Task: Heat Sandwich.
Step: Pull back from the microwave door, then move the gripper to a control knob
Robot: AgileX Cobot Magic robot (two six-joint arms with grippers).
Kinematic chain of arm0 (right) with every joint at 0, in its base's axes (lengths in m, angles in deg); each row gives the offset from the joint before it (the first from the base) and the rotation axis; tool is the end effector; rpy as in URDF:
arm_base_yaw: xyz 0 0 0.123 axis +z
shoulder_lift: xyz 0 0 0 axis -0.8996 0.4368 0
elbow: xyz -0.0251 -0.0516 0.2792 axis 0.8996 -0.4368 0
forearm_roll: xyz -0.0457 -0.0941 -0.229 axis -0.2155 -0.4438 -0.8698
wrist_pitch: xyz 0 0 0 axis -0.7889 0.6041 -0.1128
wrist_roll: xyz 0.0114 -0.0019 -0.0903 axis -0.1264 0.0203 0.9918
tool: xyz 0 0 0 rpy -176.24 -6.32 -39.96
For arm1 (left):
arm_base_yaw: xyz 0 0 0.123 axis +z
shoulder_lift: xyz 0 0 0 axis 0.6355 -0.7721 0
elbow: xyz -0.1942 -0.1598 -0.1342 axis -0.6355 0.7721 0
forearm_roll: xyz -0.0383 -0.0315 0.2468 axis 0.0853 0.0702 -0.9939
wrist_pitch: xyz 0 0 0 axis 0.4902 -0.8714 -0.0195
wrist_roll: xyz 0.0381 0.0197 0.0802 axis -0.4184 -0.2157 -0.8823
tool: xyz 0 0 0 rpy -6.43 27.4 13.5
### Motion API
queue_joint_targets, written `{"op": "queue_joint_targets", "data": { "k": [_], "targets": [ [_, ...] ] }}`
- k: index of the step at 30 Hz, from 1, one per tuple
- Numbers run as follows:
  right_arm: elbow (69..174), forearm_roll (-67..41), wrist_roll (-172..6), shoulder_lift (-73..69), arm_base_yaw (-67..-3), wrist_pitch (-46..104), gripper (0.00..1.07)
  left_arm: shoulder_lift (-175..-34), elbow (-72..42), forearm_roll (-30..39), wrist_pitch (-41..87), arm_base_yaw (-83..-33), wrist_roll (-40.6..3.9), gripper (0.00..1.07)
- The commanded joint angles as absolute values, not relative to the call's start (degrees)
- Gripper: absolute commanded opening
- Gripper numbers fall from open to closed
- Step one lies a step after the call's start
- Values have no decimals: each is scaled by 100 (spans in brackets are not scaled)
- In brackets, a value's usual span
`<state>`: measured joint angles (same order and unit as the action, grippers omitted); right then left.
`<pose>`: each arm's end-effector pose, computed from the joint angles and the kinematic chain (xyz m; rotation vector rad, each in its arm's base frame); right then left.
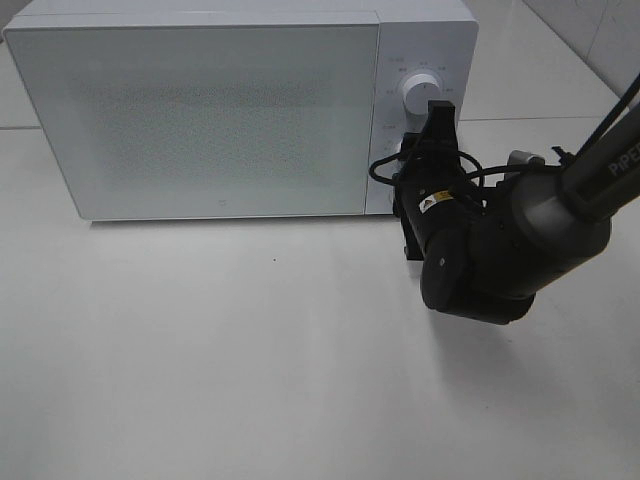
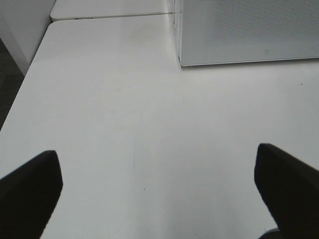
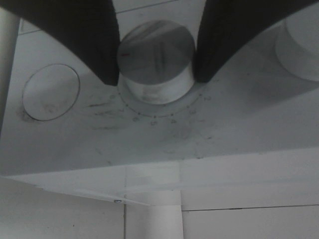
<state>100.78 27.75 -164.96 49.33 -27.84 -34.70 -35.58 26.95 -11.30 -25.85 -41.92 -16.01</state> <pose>0.3229 0.1689 0.1146 1.3165 1.2534 1.1660 -0.0050 0.0019 0.2776 0.0684 2.0294 0.0125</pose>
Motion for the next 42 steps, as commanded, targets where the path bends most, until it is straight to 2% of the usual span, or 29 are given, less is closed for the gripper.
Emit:
{"op": "queue_joint_targets", "data": {
  "k": [1,20,28,32,35,36,38,42],
  "targets": [
    [10215,2305,-16713,4875,-2812,-3430,11,-3415,2718,-1102,-2516,-4186,-1578,101],
    [10215,2339,-16587,4875,-2812,-3425,19,-3415,2718,-1102,-2516,-4186,-1578,101],
    [10215,2477,-16490,4875,-2812,-3470,40,-3415,2718,-1102,-2516,-4186,-1578,101],
    [10192,2505,-16421,4875,-2812,-3470,46,-3415,2718,-1102,-2516,-4186,-1578,101],
    [10186,2505,-16381,4875,-2806,-3459,57,-3415,2718,-1102,-2516,-4186,-1578,101],
    [10186,2505,-16381,4875,-2806,-3459,57,-3415,2718,-1102,-2516,-4186,-1578,101],
    [10186,2500,-16272,4875,-2806,-3430,68,-3415,2718,-1102,-2516,-4186,-1578,101],
    [10112,2459,-16163,4824,-2795,-3373,75,-3415,2718,-1102,-2516,-4186,-1578,101]
  ]
}}
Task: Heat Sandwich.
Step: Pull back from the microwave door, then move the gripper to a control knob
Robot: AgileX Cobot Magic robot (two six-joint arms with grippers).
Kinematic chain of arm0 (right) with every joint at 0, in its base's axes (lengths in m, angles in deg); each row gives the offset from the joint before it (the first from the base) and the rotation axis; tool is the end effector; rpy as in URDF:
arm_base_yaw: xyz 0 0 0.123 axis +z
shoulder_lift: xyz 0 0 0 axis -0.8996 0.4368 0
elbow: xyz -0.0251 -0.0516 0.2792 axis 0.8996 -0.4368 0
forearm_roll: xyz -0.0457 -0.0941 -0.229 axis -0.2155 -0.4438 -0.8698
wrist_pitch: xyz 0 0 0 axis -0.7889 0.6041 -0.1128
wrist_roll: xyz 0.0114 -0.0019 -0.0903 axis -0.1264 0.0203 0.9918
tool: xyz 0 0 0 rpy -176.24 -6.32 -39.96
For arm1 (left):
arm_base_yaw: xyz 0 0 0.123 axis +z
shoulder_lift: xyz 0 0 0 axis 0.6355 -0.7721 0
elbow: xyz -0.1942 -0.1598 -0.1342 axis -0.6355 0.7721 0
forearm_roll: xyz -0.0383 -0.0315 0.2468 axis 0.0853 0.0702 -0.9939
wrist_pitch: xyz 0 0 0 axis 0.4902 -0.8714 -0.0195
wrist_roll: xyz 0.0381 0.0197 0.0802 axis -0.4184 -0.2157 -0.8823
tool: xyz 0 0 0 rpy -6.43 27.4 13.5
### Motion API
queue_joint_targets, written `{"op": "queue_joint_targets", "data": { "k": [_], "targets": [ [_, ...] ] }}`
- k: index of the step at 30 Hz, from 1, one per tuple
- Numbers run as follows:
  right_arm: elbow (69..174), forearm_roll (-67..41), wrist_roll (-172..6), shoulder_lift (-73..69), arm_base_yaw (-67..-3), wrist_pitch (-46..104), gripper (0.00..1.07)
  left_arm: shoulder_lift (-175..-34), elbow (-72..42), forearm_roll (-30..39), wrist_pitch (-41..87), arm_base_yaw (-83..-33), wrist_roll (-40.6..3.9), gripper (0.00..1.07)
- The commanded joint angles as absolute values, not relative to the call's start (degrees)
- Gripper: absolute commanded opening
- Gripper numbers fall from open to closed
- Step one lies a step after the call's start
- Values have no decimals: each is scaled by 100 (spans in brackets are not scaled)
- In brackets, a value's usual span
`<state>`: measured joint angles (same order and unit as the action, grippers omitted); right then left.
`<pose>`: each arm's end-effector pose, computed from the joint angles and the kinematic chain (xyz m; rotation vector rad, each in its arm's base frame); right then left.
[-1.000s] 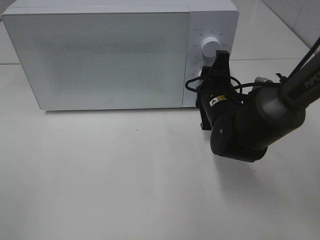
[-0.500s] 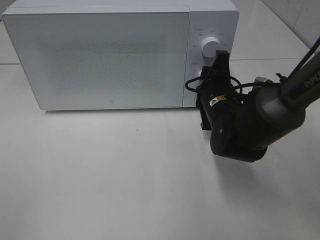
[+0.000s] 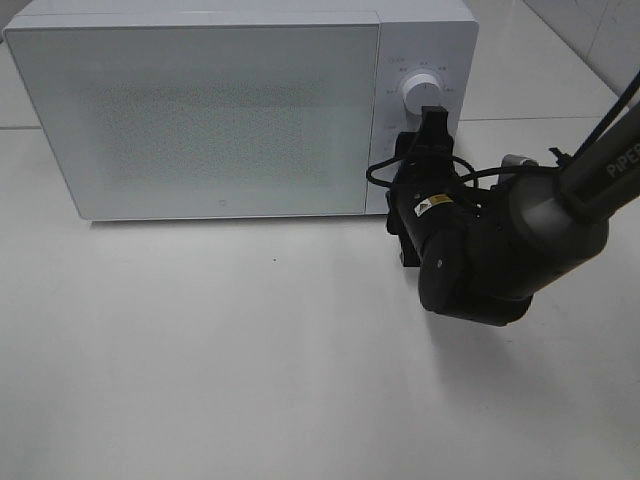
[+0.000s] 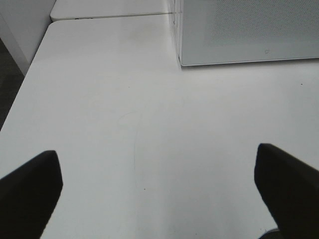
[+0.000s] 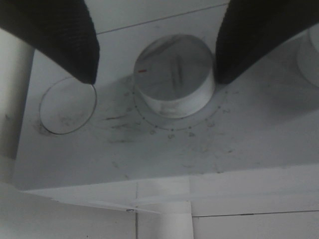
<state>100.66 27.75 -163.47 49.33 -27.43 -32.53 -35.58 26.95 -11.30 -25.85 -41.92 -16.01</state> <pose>0.3209 0.1717 0.1109 1.3162 1.3076 1.1395 -0.0050 0.0019 0.2776 0.0684 2.0294 0.0125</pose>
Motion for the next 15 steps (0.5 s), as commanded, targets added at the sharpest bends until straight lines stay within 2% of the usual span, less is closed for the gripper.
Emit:
{"op": "queue_joint_targets", "data": {
  "k": [1,15],
  "targets": [
    [10060,2459,-16146,4789,-2795,-3339,75,-3415,2718,-1102,-2516,-4186,-1578,101],
    [9207,2173,-15911,4188,-2594,-2863,75,-3415,2718,-1102,-2516,-4186,-1578,101]
  ]
}}
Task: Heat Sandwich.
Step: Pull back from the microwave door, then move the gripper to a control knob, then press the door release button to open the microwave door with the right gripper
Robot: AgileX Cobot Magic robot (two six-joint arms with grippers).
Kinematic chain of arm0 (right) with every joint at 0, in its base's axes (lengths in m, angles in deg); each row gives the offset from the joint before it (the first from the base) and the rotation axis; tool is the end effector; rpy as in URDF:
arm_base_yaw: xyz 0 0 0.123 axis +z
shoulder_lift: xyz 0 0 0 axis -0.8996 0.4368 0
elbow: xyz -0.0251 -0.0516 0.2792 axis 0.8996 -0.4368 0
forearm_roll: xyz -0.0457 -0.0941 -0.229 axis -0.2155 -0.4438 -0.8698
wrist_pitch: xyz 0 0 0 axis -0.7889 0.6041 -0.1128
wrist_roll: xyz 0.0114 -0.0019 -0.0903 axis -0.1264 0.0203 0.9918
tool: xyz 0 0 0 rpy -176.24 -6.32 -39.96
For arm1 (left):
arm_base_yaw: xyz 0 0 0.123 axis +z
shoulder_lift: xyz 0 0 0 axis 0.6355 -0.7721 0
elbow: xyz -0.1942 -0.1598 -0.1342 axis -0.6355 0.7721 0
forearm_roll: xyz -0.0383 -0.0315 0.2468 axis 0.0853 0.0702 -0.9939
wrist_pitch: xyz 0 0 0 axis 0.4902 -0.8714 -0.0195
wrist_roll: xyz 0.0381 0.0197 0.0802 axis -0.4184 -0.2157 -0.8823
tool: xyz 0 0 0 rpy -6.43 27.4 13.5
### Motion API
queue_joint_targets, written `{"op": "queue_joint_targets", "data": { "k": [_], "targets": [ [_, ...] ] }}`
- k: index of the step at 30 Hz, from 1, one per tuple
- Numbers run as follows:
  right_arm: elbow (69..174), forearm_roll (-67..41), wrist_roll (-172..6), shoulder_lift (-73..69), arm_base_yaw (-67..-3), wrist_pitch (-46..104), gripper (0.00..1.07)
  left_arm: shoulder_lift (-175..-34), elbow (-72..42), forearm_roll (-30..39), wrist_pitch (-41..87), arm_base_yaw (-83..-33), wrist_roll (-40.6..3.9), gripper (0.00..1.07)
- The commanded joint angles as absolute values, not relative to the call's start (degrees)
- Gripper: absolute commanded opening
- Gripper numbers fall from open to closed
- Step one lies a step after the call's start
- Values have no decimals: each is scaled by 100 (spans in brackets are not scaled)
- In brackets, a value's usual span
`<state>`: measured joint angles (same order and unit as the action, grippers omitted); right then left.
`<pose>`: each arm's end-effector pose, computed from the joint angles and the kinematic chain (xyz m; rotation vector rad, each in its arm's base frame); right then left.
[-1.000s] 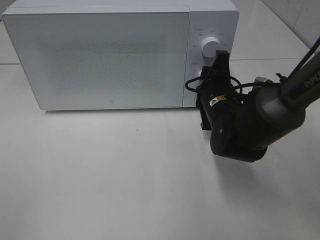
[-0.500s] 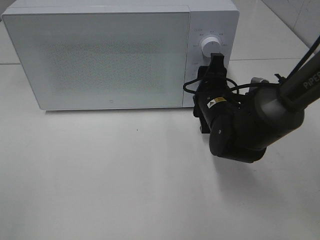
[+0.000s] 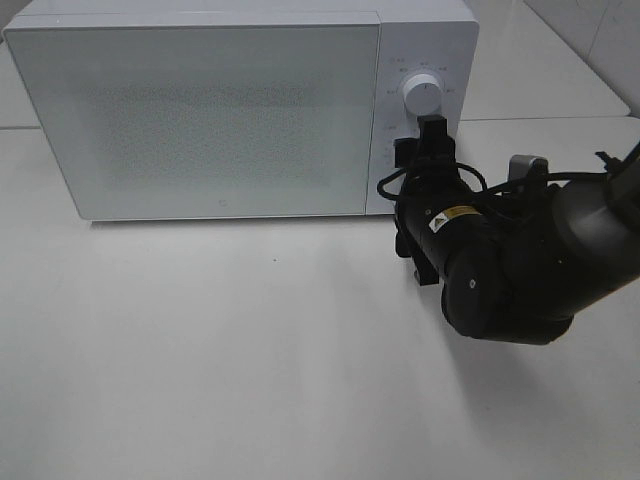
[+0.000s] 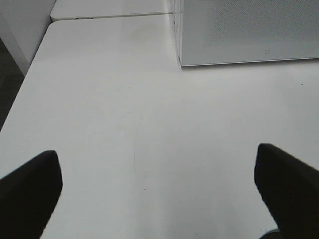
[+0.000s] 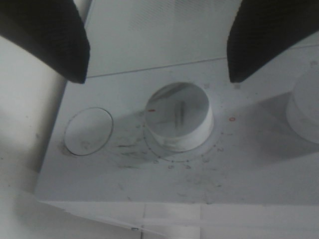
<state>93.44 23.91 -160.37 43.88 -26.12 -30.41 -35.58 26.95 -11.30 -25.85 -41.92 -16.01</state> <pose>0.2929 0.1668 0.1187 1.2256 1.4566 1.1125 -0.0050 0.0019 0.2776 0.0684 2.0294 0.0125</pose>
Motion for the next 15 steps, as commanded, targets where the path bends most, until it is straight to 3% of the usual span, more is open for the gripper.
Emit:
{"op": "queue_joint_targets", "data": {
  "k": [1,15],
  "targets": [
    [9161,2144,-15860,4136,-2594,-2789,75,-3415,2718,-1102,-2516,-4186,-1578,101],
    [8525,1697,-13184,2795,-2617,-1328,75,-3415,2718,-1102,-2516,-4186,-1578,101]
  ]
}}
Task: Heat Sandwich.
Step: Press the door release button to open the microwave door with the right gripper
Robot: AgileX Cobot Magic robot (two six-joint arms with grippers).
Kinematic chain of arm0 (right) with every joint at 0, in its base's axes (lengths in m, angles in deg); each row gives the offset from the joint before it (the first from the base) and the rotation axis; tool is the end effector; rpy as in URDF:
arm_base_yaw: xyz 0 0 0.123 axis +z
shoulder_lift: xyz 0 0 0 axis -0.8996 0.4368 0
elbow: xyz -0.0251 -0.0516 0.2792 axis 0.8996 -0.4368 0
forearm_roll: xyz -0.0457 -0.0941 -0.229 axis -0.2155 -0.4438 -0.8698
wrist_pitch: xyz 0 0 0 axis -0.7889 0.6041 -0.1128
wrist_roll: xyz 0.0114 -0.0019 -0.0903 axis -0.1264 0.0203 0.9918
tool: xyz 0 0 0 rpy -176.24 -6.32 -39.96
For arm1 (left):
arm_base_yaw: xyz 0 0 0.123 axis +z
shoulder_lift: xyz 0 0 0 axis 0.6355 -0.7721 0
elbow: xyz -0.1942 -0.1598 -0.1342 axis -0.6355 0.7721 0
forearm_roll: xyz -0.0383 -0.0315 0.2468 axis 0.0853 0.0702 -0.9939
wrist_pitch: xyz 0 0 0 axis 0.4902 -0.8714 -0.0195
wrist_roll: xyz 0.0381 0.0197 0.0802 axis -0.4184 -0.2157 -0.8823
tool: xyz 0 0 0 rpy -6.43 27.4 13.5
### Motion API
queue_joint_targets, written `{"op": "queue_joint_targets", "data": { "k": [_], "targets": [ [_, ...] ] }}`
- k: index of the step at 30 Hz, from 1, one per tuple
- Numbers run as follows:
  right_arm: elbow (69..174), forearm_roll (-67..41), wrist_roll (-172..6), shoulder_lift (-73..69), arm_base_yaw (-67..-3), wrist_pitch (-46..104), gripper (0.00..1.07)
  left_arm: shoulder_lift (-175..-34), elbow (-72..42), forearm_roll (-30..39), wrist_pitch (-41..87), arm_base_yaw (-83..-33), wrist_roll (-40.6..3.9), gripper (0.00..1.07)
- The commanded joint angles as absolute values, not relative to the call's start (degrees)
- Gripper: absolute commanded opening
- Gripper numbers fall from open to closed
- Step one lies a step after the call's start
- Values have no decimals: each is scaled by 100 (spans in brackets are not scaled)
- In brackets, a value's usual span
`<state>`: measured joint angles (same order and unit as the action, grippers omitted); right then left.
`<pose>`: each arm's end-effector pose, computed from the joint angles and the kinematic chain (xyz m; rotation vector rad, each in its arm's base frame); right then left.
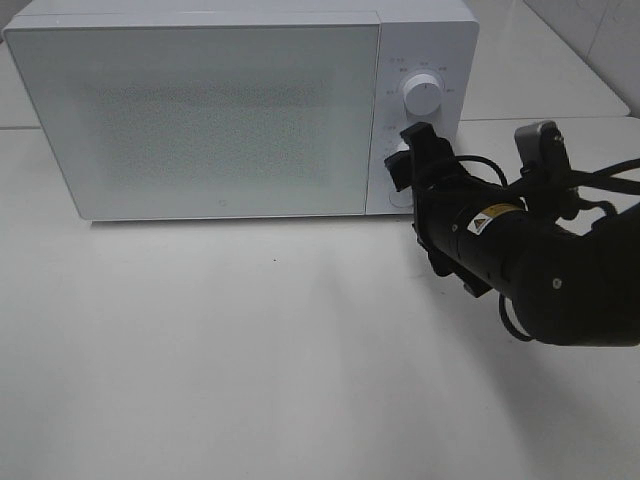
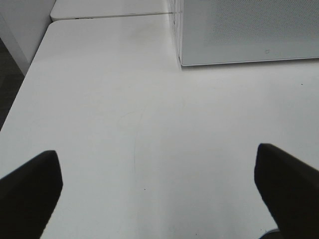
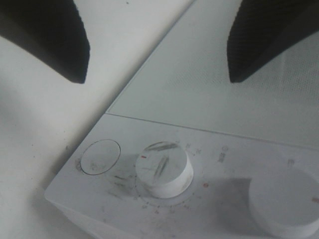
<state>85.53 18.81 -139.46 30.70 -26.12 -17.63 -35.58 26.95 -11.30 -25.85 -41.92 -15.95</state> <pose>0.2580 0.1547 0.1472 0.8876 1.7810 0.9194 -0.0050 0.0019 0.2776 0.0673 2.0294 0.0119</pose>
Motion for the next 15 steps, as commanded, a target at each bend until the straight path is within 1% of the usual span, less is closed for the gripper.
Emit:
{"op": "queue_joint_targets", "data": {
  "k": [1,2,6,8,10,11,12,15],
  "targets": [
    [8525,1646,-12657,2612,-2617,-955,75,-3415,2718,-1102,-2516,-4186,-1578,101],
    [8525,1646,-12657,2612,-2617,-955,75,-3415,2718,-1102,-2516,-4186,-1578,101],
    [8525,1566,-11448,2142,-2617,-67,75,-3415,2718,-1102,-2516,-4186,-1578,101],
    [8525,1566,-11196,2051,-2629,133,75,-3415,2718,-1102,-2516,-4186,-1578,101],
    [8531,1485,-10795,1890,-2715,557,75,-3415,2718,-1102,-2516,-4186,-1578,101],
    [8531,1382,-10440,1735,-2847,1102,75,-3415,2718,-1102,-2516,-4186,-1578,101],
    [8531,1382,-10440,1735,-2847,1102,75,-3415,2718,-1102,-2516,-4186,-1578,101],
    [8531,1084,-10004,1466,-3047,1824,75,-3415,2718,-1102,-2516,-4186,-1578,101]
  ]
}}
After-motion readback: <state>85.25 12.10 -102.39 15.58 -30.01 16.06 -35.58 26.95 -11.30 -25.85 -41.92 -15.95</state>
